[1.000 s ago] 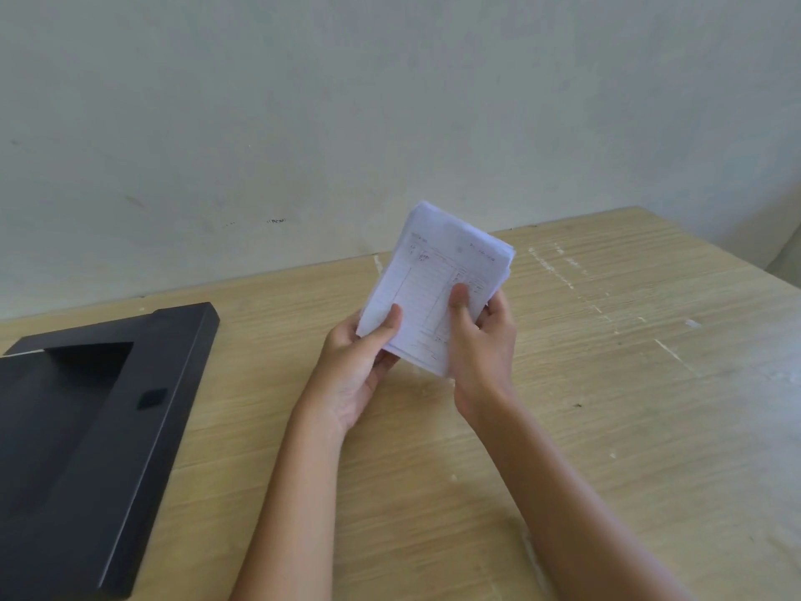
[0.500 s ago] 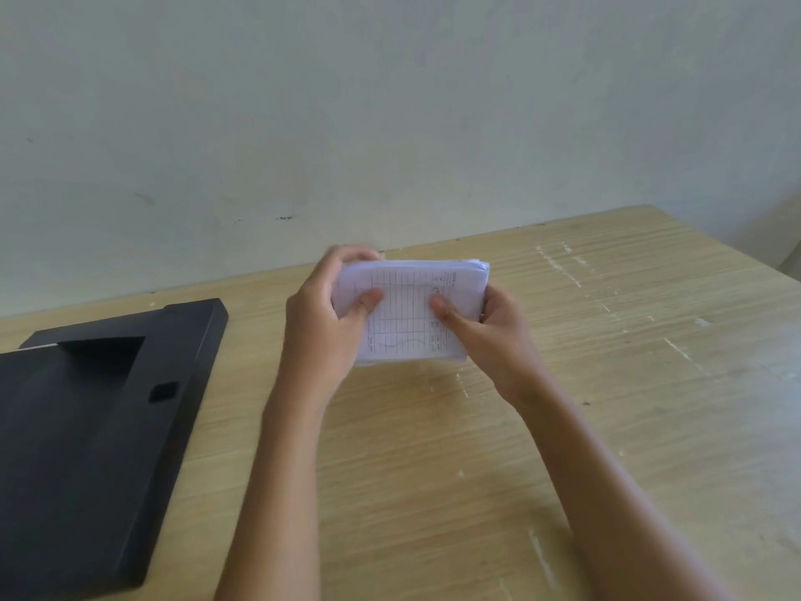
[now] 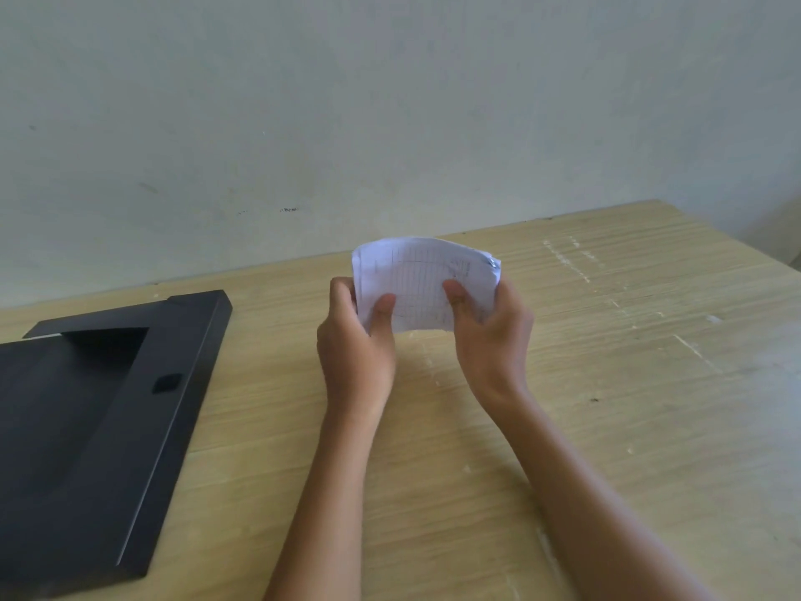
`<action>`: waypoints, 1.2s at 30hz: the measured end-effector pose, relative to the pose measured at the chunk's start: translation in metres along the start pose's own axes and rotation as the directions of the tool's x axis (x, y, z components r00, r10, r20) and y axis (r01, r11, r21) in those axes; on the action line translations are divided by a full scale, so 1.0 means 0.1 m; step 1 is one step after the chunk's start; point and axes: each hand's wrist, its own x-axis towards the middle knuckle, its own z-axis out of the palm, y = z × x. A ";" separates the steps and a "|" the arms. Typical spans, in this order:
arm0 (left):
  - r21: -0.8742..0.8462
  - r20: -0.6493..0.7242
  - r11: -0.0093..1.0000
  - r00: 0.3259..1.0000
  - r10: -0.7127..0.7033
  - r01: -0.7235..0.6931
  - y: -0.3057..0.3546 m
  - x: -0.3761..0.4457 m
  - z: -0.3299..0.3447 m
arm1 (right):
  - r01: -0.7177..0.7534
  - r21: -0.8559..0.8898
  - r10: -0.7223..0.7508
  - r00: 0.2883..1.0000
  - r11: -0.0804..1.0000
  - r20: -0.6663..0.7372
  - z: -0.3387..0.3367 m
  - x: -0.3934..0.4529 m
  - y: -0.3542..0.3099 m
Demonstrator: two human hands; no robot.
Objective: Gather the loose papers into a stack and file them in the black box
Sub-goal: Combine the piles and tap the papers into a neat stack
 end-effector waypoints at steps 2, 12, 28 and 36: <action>-0.039 0.059 0.999 0.998 0.017 -0.015 -0.04 0.05 -0.05 | 0.023 -0.012 -0.023 1.000 1.000 0.013 -0.02 0.03 0.00; 0.059 0.128 0.987 0.980 -0.154 0.148 -0.16 -0.07 -0.05 | -0.147 -0.029 0.149 0.939 0.989 0.311 -0.12 0.10 0.22; 0.556 0.451 0.583 0.804 0.387 -0.592 0.45 0.15 0.02 | -0.075 0.043 0.055 0.936 0.996 0.348 -0.15 0.11 0.19; 0.500 0.502 0.453 0.673 0.542 -0.738 0.34 0.42 -0.20 | -0.079 0.035 0.062 0.937 0.996 0.345 -0.13 0.14 0.19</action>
